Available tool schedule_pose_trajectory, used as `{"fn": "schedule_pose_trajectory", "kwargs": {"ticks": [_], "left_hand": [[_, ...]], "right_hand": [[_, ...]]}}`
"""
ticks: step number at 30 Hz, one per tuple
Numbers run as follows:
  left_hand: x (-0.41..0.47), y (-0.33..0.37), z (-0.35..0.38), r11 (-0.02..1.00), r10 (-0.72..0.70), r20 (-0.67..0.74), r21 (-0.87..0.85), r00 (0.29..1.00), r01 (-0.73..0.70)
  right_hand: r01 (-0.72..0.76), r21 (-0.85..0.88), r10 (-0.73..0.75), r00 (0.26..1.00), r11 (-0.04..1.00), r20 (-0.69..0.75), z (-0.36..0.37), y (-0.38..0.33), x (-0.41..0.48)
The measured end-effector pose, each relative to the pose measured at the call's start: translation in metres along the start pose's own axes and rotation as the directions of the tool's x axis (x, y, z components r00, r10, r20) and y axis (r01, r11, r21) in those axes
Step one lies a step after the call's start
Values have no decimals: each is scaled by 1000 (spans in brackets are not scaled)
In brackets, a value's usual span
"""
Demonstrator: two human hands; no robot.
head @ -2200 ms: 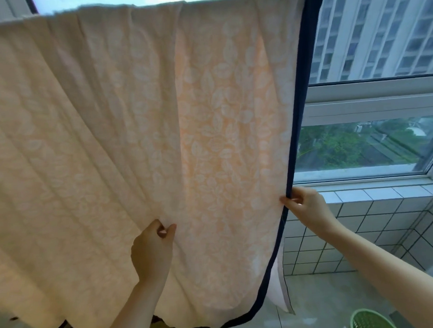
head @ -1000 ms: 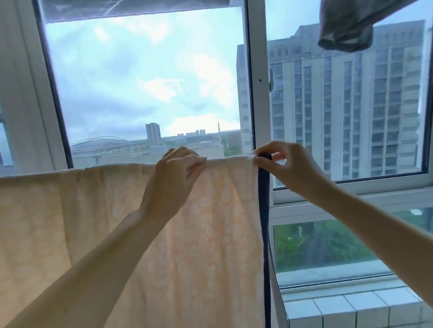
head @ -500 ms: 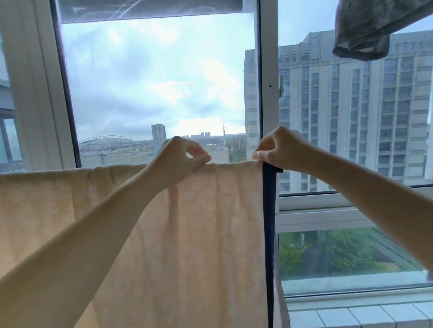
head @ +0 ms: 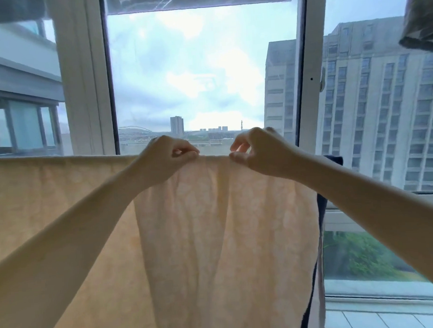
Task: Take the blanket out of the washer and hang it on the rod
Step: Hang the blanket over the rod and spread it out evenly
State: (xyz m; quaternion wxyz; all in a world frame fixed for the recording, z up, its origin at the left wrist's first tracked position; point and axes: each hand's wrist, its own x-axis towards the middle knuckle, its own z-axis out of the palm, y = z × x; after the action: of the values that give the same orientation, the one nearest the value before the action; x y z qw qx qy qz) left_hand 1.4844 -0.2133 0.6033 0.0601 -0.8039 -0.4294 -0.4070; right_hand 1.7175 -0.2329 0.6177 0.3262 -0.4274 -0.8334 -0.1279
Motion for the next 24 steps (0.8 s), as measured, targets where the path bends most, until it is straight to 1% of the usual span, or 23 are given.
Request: {"fn": "schedule_pose_trajectory", "kwargs": {"ticks": [5,10,15,17,20,24], "left_hand": [[-14,-48,-28,999,-43,-38,-12,998,43],[-30,-97,-59,999,-32,-28,38,999,33],[-47,-154,-91,997,-8,-59,77,998,12],[-52,-170,-99,995,34,-92,93,995,-25],[-56,-184,-104,992,104,-153,84,983,-92],[-58,-189,-103,989,151,-235,37,960,-146]], "right_hand": [[60,-14,-61,996,998,-61,33,-40,28],[113,-71,-118,991,991,-57,67,-77,55],[64,-115,-77,990,991,-114,100,-112,73],[46,-149,-68,987,988,-145,111,-123,77],[2,-178,-37,981,984,-193,120,-139,84],[-39,-178,-11,963,983,-268,126,-146,88]]}}
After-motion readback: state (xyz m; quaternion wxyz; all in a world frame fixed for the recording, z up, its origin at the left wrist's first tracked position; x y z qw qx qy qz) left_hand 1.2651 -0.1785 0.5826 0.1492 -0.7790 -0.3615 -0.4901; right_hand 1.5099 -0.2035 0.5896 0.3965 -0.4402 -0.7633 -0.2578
